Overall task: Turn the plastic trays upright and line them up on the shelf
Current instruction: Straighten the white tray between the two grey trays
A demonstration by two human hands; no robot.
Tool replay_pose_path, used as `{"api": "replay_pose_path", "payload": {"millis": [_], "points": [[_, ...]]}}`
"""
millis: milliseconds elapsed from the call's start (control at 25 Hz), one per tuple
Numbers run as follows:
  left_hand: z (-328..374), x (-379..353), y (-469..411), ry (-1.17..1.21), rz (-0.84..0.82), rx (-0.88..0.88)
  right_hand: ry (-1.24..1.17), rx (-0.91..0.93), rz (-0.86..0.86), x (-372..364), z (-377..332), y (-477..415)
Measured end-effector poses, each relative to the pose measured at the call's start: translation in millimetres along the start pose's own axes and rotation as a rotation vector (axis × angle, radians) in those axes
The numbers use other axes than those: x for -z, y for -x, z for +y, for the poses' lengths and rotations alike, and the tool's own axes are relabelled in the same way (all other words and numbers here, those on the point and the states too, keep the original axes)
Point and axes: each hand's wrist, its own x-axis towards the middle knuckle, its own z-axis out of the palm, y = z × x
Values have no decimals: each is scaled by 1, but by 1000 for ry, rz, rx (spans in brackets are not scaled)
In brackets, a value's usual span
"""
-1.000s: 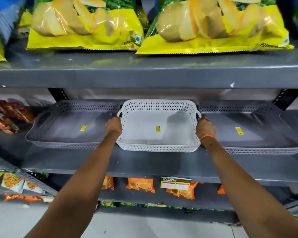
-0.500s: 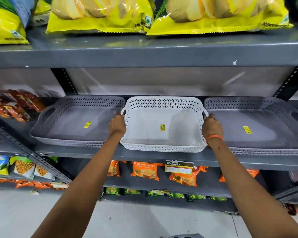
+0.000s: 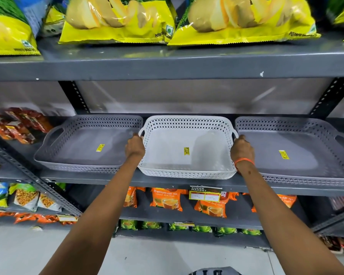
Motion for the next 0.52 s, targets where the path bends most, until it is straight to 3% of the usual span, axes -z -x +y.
{"api": "replay_pose_path", "payload": {"millis": [520], "points": [[0, 2, 5, 31, 1, 44, -6, 37, 14, 1, 4, 4]]}}
